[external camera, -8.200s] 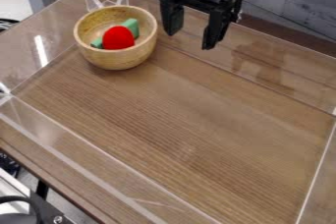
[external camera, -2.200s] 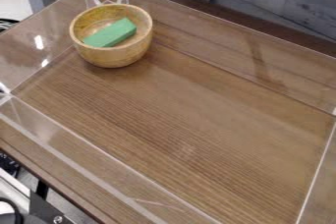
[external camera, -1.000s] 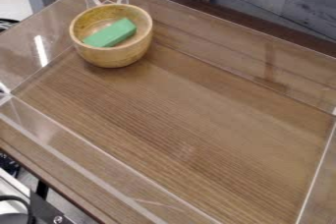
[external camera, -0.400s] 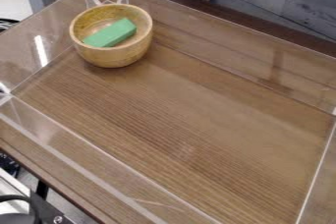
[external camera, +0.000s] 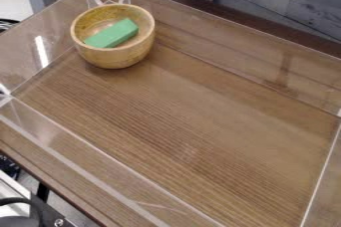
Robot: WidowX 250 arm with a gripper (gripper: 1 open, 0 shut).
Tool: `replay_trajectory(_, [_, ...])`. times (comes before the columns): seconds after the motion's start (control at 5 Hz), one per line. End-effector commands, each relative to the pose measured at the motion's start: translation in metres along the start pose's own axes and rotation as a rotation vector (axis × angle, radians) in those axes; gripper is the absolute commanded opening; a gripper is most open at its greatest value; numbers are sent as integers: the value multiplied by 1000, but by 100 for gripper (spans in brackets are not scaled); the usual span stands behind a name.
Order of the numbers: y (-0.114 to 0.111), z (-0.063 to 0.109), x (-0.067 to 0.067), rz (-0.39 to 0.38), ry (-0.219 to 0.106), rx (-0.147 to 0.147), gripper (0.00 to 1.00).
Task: Move the red fruit to the right
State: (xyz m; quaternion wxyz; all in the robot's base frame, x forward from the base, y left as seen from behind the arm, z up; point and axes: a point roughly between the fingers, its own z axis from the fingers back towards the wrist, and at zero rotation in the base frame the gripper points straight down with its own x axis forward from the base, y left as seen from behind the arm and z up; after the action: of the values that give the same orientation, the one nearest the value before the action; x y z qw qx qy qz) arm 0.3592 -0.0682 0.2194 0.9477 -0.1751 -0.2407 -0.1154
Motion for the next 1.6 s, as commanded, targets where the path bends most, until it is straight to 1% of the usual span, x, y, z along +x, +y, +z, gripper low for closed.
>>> replay_trajectory(0.0, [6,17,-4,11,-63,22,0])
replay_trajectory(0.2, [21,14,-18,50,-56,43,0])
replay_trajectory(0.4, [42,16,-52,85,-47,97,0])
replay_trajectory(0.6, [65,28,-87,47,-7,117,0])
replay_trajectory(0.8, [86,39,-125,16,42,133,0])
replay_trajectory(1.0, [105,43,-156,9,76,140,0])
replay_trajectory(1.2, [123,42,-180,31,100,153,0])
replay_trajectory(1.4, [135,26,-204,-12,135,124,0])
